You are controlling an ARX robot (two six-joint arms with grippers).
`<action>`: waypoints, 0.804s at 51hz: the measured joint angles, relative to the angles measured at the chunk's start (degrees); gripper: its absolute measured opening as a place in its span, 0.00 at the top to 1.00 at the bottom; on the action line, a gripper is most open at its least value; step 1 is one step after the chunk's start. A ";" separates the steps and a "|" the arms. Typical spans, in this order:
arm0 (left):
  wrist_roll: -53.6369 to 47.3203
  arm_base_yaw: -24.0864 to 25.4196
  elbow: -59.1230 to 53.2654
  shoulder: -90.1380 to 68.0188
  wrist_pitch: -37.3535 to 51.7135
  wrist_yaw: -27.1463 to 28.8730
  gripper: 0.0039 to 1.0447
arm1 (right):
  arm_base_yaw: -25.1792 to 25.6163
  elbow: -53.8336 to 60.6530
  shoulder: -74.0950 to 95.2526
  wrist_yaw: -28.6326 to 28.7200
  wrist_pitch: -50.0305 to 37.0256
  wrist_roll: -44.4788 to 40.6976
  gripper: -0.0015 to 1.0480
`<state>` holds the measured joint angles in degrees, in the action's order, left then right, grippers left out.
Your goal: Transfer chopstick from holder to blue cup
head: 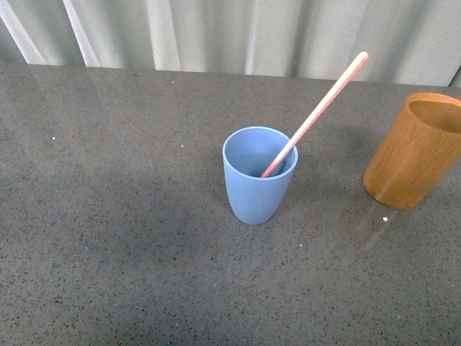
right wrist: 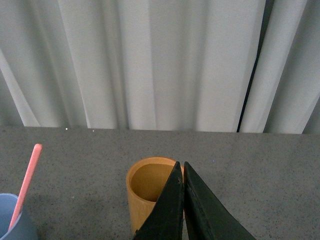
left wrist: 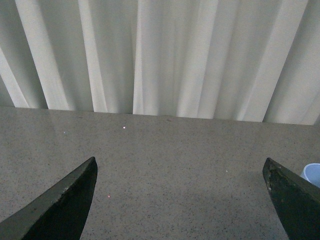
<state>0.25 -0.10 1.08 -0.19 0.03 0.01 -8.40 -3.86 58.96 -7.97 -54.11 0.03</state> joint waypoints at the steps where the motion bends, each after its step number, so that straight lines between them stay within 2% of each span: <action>1: 0.00 0.00 0.00 0.00 0.00 0.00 0.06 | 0.42 0.35 -1.44 0.55 1.07 0.00 0.99; 9: 0.00 0.00 0.00 0.00 0.00 0.00 0.06 | 3.02 2.36 -11.47 2.71 8.98 0.00 0.99; 12: 0.00 0.00 0.00 0.00 0.00 0.00 0.06 | 6.40 2.64 -15.06 7.50 12.20 -0.02 0.99; 16: 0.00 0.00 0.00 0.00 0.00 0.02 0.06 | 8.13 2.75 -19.63 7.61 15.98 0.00 0.99; 41: 0.00 0.00 0.00 0.00 0.00 0.00 0.06 | 8.26 2.86 -37.09 7.87 32.15 0.00 0.99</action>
<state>0.25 -0.10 1.08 -0.19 0.03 0.01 -0.14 -0.99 21.87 -0.10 -21.96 0.03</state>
